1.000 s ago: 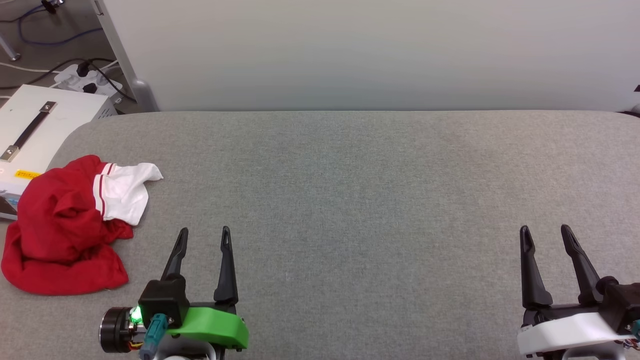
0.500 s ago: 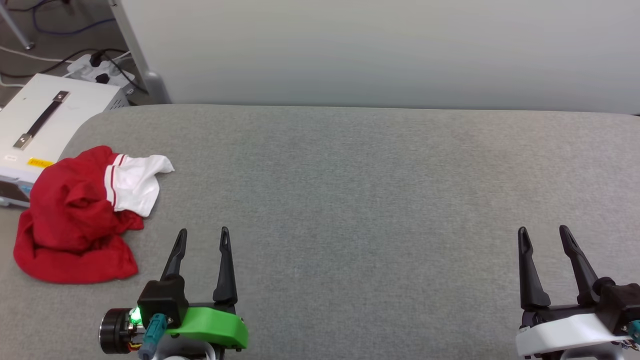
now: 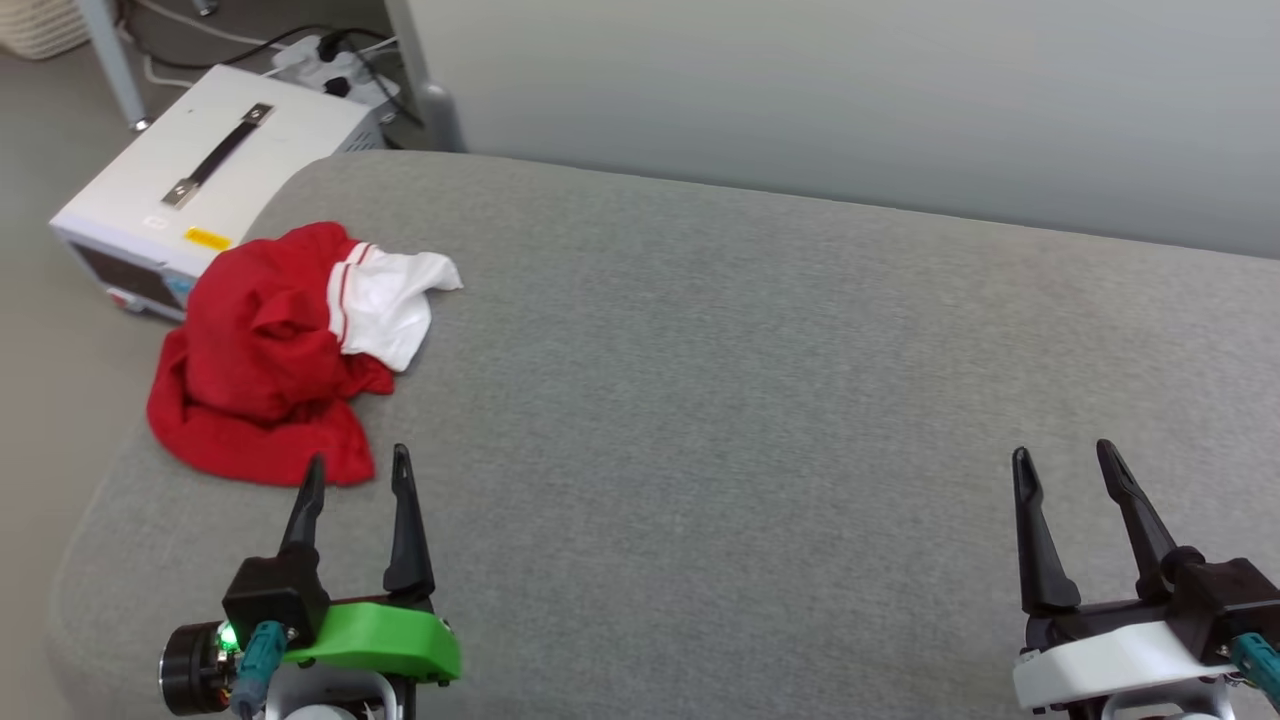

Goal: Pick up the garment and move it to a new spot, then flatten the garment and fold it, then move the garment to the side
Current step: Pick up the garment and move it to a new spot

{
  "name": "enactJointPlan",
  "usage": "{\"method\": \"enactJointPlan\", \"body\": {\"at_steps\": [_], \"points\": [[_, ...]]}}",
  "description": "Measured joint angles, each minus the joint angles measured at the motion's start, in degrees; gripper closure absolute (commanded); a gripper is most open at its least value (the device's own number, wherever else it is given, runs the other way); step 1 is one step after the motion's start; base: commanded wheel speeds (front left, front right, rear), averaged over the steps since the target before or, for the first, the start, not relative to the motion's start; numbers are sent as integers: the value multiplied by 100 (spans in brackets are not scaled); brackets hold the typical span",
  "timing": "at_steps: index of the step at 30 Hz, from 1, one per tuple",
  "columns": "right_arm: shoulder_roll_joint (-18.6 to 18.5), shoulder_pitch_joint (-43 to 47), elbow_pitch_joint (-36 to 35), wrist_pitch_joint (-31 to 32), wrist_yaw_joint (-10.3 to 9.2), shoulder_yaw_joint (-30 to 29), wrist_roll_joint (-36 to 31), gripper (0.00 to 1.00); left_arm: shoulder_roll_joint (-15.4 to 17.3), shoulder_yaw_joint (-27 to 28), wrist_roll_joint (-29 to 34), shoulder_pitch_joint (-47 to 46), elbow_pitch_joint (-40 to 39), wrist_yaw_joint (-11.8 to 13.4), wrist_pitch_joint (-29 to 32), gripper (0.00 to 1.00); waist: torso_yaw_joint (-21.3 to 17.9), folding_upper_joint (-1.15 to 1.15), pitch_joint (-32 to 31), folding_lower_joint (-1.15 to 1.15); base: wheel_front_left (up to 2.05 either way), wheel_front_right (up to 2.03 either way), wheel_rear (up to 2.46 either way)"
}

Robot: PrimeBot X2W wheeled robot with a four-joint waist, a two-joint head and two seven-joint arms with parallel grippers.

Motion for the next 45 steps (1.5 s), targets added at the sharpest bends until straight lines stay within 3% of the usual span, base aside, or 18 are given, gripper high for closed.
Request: {"method": "enactJointPlan", "body": {"at_steps": [16, 26, 29, 33, 37, 41, 45], "points": [[4, -148, -97, 0, 0, 264, -275, 0, 0, 345, -180, -23, 13, 29, 0, 0, 1117, 0, 200, 0, 0, 0, 0], [4, -182, -97, 0, 0, 345, -285, 0, -1, 497, -403, -29, 65, 11, 0, 0, 1262, 0, 289, 0, 0, 0, 0], [5, -185, -103, 0, 0, 339, -323, 0, -3, 806, -428, -153, 102, -130, 0, 0, 1210, 0, 335, 0, 0, 0, 0], [7, -236, -147, 0, 0, 349, -421, 0, 18, 1328, -444, -667, 189, -547, 1, 0, 1114, 0, 471, 0, 0, 0, 0], [5, -400, -222, 0, 0, 345, -504, 0, 315, 1652, -430, -1377, 361, -845, 0, 0, 1001, 0, 678, 0, 0, 0, 0], [7, -591, -322, 0, 0, 367, -693, 0, 570, 1722, -456, -1995, 475, -947, 0, 0, 880, 0, 934, 0, 0, 0, 0], [7, -849, -456, -1, 0, 347, -791, 0, 1060, 1607, -727, -2720, 899, -1013, 8, 0, 741, 0, 1237, 0, 0, 0, 0]]}}
